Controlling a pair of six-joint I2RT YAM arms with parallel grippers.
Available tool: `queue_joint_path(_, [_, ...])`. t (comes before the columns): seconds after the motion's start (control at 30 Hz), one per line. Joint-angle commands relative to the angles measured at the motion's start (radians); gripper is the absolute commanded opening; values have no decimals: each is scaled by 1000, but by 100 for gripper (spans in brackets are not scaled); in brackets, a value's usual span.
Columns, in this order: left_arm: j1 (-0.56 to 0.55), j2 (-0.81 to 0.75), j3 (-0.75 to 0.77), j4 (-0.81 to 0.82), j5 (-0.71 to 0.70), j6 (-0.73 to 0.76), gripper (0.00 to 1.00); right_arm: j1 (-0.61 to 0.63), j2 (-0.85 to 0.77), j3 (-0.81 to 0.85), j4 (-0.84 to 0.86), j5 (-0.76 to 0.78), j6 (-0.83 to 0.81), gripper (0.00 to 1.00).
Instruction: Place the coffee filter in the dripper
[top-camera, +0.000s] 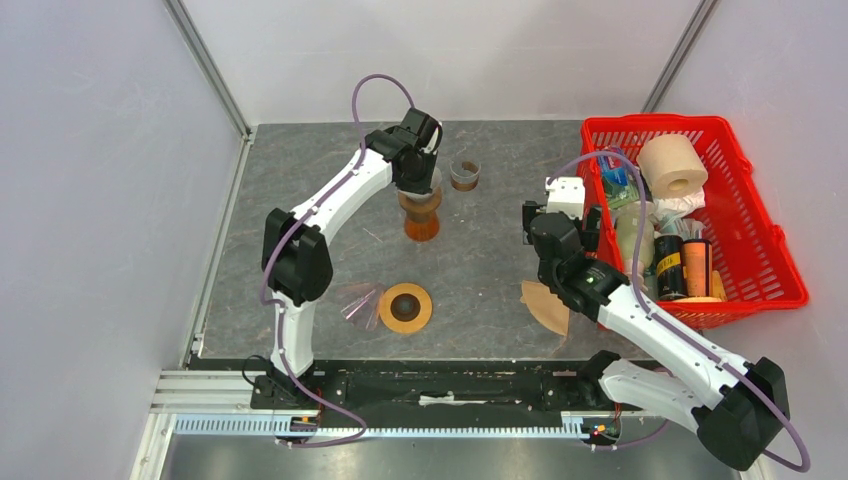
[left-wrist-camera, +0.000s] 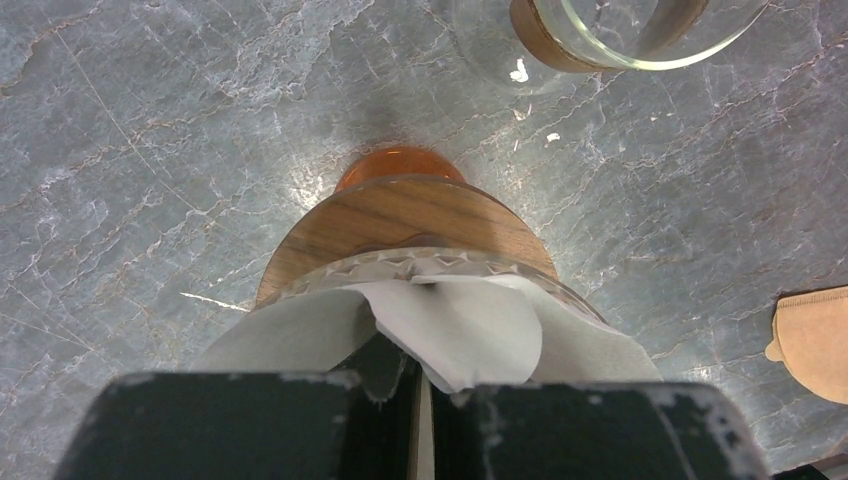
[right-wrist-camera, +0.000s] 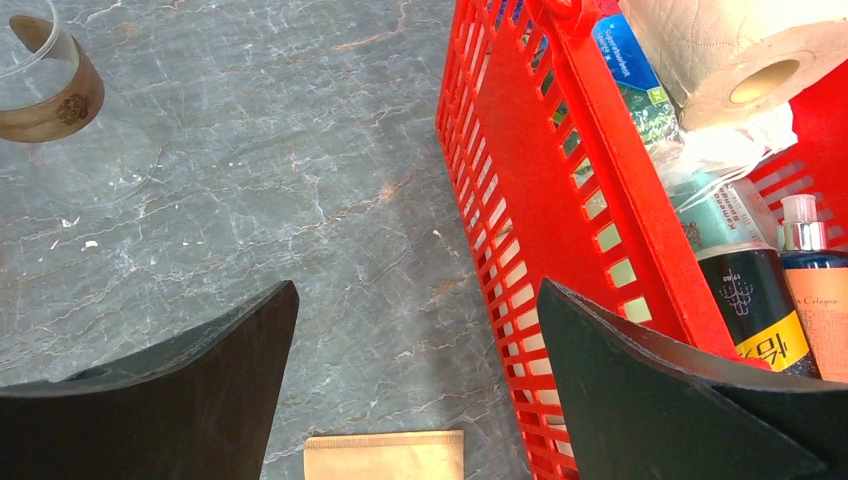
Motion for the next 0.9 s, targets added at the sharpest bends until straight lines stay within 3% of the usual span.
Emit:
queue_joint_path(0.0, [-5, 35, 27, -38, 1, -16, 10, -9, -13, -4, 19, 30, 23, 97])
queue_joint_path(0.87, [-12, -33, 108, -49, -45, -13, 11, -21, -3, 2, 10, 10, 40, 97])
